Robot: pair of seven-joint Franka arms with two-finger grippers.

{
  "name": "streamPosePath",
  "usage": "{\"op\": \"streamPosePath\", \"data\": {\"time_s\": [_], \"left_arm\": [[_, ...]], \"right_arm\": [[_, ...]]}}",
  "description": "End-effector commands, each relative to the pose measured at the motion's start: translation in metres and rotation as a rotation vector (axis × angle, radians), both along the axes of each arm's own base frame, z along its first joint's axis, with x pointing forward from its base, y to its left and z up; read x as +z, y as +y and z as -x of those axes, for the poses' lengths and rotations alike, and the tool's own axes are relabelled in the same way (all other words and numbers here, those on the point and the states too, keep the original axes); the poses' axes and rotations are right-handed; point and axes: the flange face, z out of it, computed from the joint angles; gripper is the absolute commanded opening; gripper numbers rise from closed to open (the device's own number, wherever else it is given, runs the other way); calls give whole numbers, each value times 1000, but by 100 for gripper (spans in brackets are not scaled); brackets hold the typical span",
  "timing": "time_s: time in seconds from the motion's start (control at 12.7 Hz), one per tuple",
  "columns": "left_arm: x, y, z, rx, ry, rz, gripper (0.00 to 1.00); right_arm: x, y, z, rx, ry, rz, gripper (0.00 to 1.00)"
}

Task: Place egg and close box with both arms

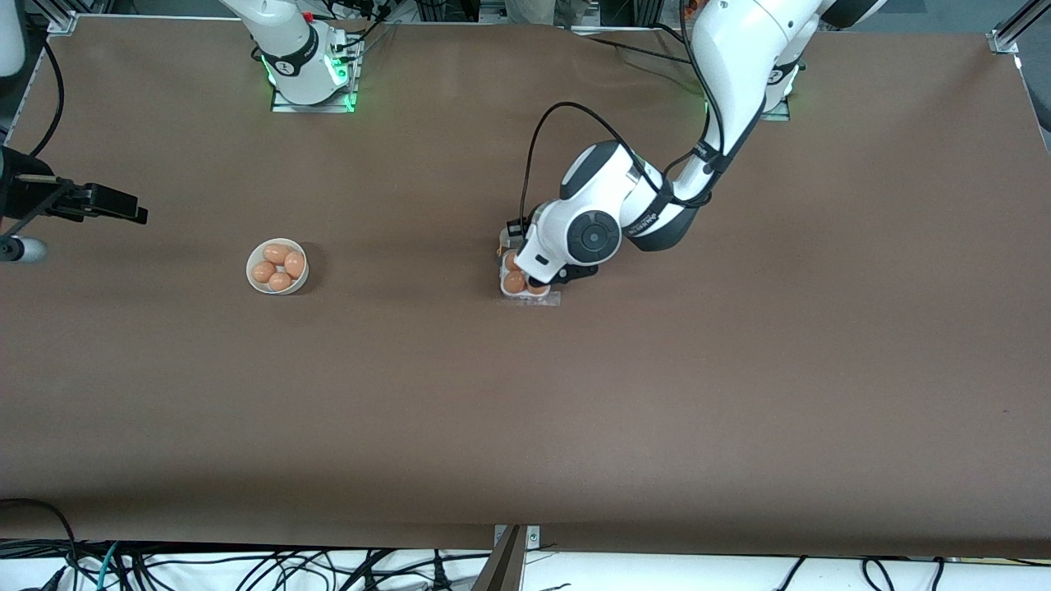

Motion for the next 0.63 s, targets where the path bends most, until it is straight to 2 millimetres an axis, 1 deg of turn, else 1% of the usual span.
{"op": "streamPosePath", "data": {"time_s": [0.0,0.08,0.16,0.24,0.31,0.39,0.47,0.55], "left_arm": [[34,14,-36,31,-84,0,12],[63,27,-51,43,-129,0,15],[80,50,-60,19,-145,-64,16],[102,66,-62,-29,-173,-143,35],[125,85,-73,-55,-221,-219,50],[139,103,-81,-80,-245,-285,64],[151,126,-92,-129,-254,-313,75],[166,155,-107,-167,-268,-299,81]], "right_arm": [[16,-3,7,-2,1,-24,100],[18,-3,9,-5,6,-23,100],[25,-2,12,5,-4,-23,100],[29,-1,14,9,-10,-23,100],[29,-1,14,11,-12,-23,100],[31,-1,16,16,-12,-22,100],[34,-1,16,16,-18,-20,100],[35,-4,16,9,-26,-19,100]]}}
